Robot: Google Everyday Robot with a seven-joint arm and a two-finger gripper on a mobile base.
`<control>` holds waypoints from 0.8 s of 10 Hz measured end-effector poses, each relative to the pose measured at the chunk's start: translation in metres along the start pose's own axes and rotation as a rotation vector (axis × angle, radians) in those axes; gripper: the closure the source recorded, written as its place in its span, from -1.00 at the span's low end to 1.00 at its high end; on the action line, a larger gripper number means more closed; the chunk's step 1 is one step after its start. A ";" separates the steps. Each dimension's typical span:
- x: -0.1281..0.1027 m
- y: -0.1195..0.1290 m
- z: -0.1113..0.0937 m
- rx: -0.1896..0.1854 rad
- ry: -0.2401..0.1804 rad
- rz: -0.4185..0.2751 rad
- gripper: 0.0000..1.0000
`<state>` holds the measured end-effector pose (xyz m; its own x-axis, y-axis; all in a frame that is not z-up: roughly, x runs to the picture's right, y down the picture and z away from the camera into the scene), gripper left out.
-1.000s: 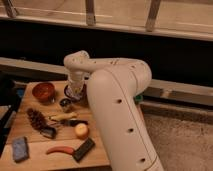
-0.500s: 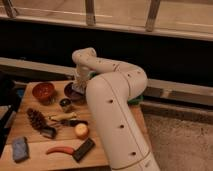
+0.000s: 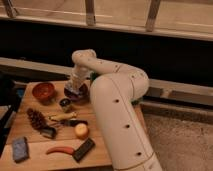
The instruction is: Wipe purple bowl with towel
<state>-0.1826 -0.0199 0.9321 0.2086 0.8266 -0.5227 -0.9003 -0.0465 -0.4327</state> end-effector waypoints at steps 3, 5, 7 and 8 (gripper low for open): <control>0.030 0.026 -0.002 -0.051 0.029 -0.046 1.00; 0.045 0.013 -0.010 -0.045 0.042 -0.032 1.00; 0.054 -0.013 -0.023 -0.002 0.040 0.017 1.00; 0.054 -0.021 -0.025 0.010 0.037 0.027 1.00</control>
<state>-0.1429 0.0112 0.8945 0.1982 0.8037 -0.5610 -0.9096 -0.0623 -0.4107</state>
